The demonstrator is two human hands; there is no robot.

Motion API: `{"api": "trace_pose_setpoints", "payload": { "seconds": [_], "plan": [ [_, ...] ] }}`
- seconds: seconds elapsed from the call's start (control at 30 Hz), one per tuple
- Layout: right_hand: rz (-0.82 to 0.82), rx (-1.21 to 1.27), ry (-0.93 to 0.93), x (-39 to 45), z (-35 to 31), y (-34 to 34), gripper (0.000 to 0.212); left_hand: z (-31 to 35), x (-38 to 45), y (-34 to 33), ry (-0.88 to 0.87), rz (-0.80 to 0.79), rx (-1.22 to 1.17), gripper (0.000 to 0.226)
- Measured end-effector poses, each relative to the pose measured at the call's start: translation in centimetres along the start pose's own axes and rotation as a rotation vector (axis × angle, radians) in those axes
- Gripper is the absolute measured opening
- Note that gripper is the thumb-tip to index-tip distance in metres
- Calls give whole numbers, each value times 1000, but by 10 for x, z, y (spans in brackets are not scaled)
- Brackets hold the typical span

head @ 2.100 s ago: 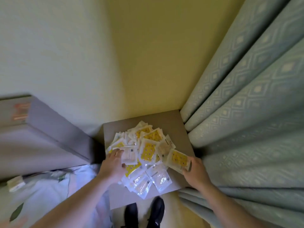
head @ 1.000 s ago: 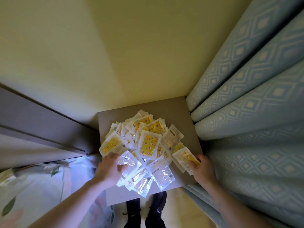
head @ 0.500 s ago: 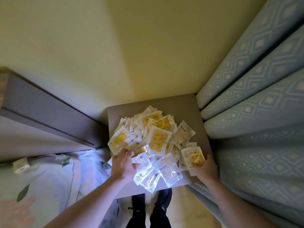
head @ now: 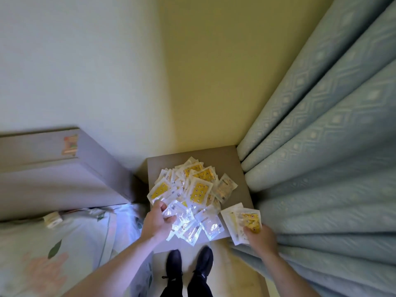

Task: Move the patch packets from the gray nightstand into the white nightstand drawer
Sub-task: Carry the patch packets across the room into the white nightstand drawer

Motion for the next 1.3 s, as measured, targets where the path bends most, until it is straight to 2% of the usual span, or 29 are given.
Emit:
{"api": "trace_pose_setpoints", "payload": {
  "seconds": [0.1,0.2,0.3,0.33,0.43,0.57,0.67,0.77,0.83,0.93,0.97,1.13,1.2,1.3],
  "plan": [
    [-15,83,10,-52,-10,29,23,16,-36,34,-45,-30,-76,40],
    [-43,141,20,-101,-10,52,21,34,-70,57,-94,-80,-70,58],
    [-72,218,18,-141,1,67,28,53,-104,70,-134,-185,-40,63],
    [-78,243,13,-154,5,72,28,57,-113,72,-148,-212,-29,60],
    [-38,333,13,-188,15,86,16,64,-128,71,-195,-268,-12,31],
    [5,410,41,-229,27,104,7,74,-153,73,-262,-322,46,53],
    [42,458,54,-250,41,117,8,77,-179,75,-314,-353,69,64],
    [87,490,68,-271,60,134,12,77,-208,76,-364,-315,75,62],
    [113,505,93,-286,74,145,11,77,-233,77,-402,-292,69,53],
    [141,507,138,-308,97,166,8,71,-274,79,-461,-239,35,14],
    [142,515,160,-316,105,171,7,66,-287,78,-482,-203,21,7],
    [137,514,277,-344,140,189,12,30,-339,77,-474,-85,-133,8],
    [35,449,426,-388,163,192,13,-27,-410,82,-405,50,-246,11],
    [9,414,482,-392,170,195,13,-55,-436,80,-378,110,-330,16]
  ]
}}
Point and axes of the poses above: each hand's wrist, its own x-axis towards the middle knuckle, its own y-axis out of the back of the hand, z = x × y, the point moved 2 cm from there along x, towards the middle knuckle, and after that the axes turned 9 degrees about z, right-handed, at the moved point
